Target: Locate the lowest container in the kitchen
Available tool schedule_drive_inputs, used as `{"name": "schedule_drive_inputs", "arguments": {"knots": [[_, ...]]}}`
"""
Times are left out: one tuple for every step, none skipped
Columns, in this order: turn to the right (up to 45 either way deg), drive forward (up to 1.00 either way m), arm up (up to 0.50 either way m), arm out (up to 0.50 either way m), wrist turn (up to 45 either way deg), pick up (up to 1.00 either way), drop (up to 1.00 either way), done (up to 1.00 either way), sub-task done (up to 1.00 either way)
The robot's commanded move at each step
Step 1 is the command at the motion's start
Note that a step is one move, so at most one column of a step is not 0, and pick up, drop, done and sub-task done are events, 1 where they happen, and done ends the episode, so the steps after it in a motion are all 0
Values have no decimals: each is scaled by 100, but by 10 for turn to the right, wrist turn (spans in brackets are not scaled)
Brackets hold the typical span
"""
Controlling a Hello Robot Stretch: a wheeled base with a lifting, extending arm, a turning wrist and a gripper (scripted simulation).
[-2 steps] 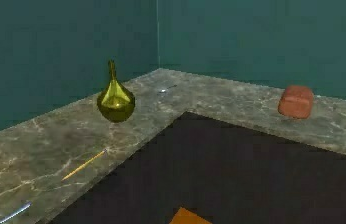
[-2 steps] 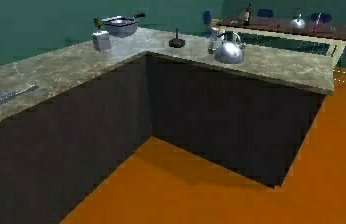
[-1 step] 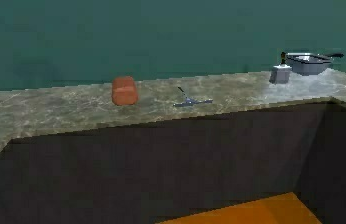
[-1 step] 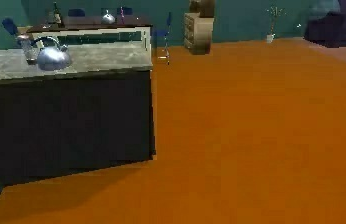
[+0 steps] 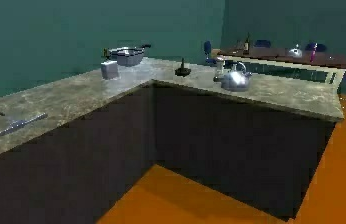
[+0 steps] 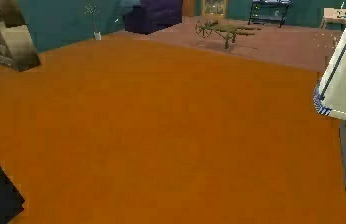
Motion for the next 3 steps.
{"name": "schedule_drive_inputs", "arguments": {"knots": [[450,0,0,0,0,0,0,0,0],[270,0,0,0,0,0,0,0,0],[0,100,0,0,0,0,0,0,0]]}}
